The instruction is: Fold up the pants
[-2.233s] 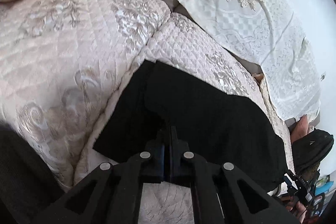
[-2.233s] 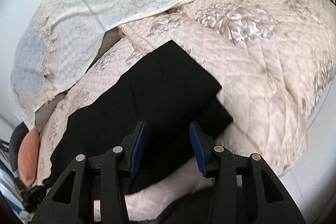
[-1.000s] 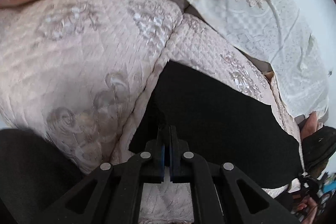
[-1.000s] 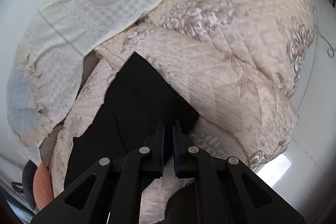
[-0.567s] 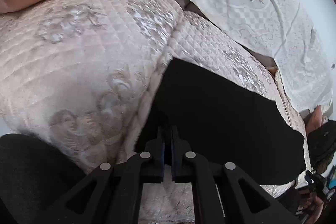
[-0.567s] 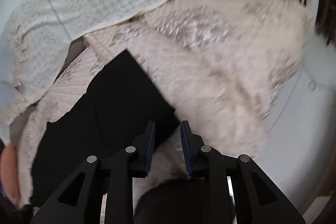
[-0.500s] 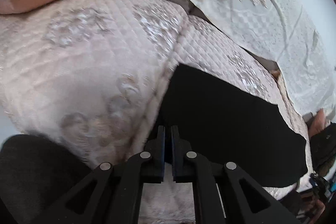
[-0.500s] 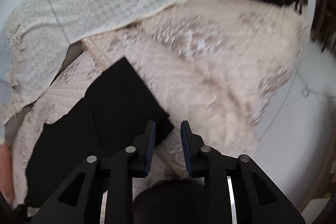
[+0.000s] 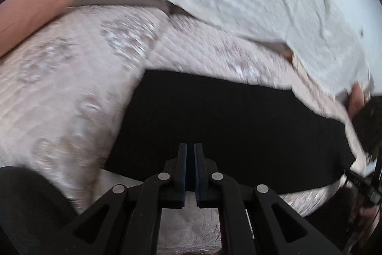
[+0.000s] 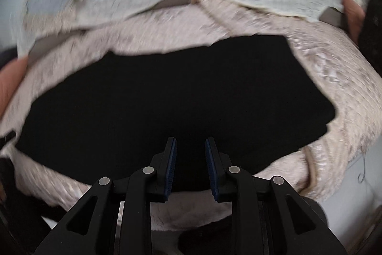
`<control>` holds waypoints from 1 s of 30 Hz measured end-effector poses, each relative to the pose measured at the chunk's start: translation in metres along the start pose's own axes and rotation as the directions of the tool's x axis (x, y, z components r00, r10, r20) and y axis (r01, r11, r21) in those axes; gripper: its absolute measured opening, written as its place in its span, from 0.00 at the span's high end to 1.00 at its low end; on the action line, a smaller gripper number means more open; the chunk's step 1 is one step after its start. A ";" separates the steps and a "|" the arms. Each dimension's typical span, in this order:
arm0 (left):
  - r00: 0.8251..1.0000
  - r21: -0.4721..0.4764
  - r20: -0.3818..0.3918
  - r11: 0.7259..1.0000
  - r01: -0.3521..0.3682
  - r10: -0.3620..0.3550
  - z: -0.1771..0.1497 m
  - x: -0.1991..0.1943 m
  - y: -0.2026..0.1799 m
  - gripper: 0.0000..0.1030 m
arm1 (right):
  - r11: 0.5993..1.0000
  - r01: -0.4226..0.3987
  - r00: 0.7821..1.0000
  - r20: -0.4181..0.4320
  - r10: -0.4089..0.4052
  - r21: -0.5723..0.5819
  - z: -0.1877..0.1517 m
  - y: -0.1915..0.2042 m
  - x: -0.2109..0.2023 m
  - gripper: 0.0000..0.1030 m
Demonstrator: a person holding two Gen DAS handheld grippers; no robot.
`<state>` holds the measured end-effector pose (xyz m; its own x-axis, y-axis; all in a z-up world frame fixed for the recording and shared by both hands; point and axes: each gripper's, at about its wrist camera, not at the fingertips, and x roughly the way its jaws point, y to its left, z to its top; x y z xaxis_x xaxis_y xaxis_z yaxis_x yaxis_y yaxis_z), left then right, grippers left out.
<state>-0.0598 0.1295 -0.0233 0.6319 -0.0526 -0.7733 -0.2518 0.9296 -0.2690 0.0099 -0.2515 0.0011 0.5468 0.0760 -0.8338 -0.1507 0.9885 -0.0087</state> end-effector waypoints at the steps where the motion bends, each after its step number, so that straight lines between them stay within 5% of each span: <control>1: 1.000 0.017 -0.017 1.000 -0.018 0.018 -0.002 0.007 -0.002 0.92 | 1.000 0.007 1.000 0.003 -0.007 0.002 0.001 0.001 -0.001 0.73; 6: 1.000 0.008 0.012 1.000 -0.012 0.011 0.004 -0.003 0.002 0.92 | 0.998 0.042 0.998 0.039 -0.040 -0.042 0.006 0.006 -0.019 0.72; 9: 0.999 0.010 0.013 0.999 -0.036 0.036 -0.001 -0.005 0.007 0.92 | 0.998 0.051 0.998 -0.039 -0.052 -0.024 -0.003 0.003 -0.003 0.64; 15: 0.998 0.020 0.050 0.999 -0.048 0.047 0.000 -0.020 0.006 0.92 | 0.999 0.019 0.999 0.049 -0.017 -0.050 0.007 0.023 -0.023 0.63; 22: 0.999 -0.154 0.044 0.987 0.035 -0.029 -0.011 -0.031 0.025 0.75 | 0.985 -0.094 0.993 0.059 0.104 -0.147 0.005 0.068 -0.018 0.59; 30: 0.999 -0.271 0.012 0.961 0.051 -0.049 -0.033 -0.026 0.042 0.64 | 0.964 -0.163 0.982 0.055 0.178 -0.212 0.004 0.097 -0.017 0.59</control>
<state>-0.1110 0.1580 -0.0330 0.6524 -0.0937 -0.7521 -0.4087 0.7922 -0.4532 -0.0104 -0.1562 0.0165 0.5558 0.2580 -0.7903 -0.4086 0.9127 0.0107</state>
